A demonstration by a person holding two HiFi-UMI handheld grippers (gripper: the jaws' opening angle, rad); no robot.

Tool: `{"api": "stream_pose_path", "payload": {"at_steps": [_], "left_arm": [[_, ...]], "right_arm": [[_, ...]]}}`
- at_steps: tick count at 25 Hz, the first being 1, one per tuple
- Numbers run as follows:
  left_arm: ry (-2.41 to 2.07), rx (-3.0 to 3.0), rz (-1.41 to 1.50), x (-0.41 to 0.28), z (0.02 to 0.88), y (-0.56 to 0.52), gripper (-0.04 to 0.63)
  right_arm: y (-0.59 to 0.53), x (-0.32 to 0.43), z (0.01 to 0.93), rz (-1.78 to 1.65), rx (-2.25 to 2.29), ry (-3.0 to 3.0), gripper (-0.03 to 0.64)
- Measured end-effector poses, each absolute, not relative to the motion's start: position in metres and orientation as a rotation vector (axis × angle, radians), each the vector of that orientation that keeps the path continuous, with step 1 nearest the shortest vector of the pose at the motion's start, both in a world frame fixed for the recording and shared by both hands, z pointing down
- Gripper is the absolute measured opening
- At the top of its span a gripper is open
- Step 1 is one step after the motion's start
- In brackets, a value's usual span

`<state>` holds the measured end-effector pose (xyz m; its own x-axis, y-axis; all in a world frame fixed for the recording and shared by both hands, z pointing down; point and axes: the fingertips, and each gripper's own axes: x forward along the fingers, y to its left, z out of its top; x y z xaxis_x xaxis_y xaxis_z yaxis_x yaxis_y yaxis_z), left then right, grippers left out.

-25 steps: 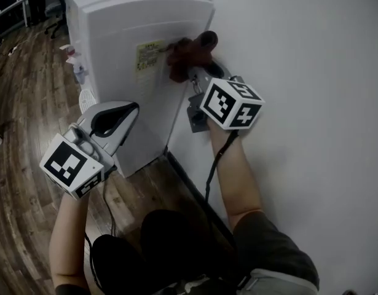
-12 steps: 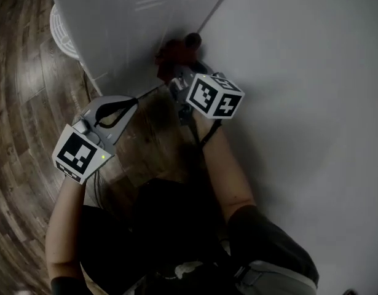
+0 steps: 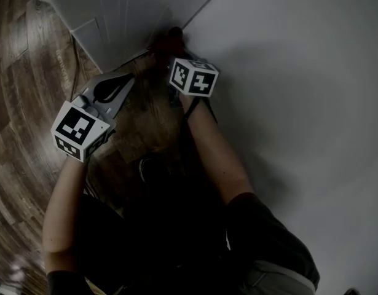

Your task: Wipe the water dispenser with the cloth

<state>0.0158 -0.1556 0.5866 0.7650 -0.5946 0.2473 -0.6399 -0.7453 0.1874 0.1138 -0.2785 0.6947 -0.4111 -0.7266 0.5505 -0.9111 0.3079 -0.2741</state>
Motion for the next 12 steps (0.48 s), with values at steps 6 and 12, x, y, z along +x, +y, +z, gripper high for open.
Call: {"api": "stream_pose_path", "payload": {"at_steps": [6,12], "left_arm": [[-0.926,2.728,0.246,0.017,0.585,-0.151,0.017],[-1.006,2.729,0.243,-0.003,0.548,-0.145,0.017]], "right_arm": [[-0.273,0.112,0.704,0.826,1.437,-2.251,0.06],[-0.246,0.111,0.657,0.86,1.414,-2.23,0.06]]}}
